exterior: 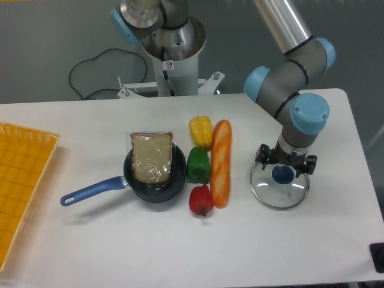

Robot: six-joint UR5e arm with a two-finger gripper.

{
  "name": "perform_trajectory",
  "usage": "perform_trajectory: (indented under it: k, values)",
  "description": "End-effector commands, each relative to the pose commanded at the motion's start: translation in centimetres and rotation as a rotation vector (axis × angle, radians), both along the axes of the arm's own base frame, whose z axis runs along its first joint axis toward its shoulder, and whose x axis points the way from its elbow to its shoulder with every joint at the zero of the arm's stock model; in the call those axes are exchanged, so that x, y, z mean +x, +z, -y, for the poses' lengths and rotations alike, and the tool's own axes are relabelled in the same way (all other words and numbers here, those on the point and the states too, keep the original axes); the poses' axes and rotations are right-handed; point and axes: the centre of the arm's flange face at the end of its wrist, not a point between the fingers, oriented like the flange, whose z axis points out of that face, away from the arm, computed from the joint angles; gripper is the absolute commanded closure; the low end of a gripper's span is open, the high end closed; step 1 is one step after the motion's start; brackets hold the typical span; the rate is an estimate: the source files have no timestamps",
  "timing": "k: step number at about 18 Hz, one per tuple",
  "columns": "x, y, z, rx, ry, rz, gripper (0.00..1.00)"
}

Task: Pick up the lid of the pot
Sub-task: 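Close the gripper around the blue knob of the glass lid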

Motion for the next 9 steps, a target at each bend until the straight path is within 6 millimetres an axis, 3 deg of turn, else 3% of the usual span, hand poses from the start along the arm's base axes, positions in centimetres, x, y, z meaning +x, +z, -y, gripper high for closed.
perform_trajectory:
  k: [9]
  values:
    - [-1.6,-0.7,-0.5,0.007,0.02,-0.017,0.0]
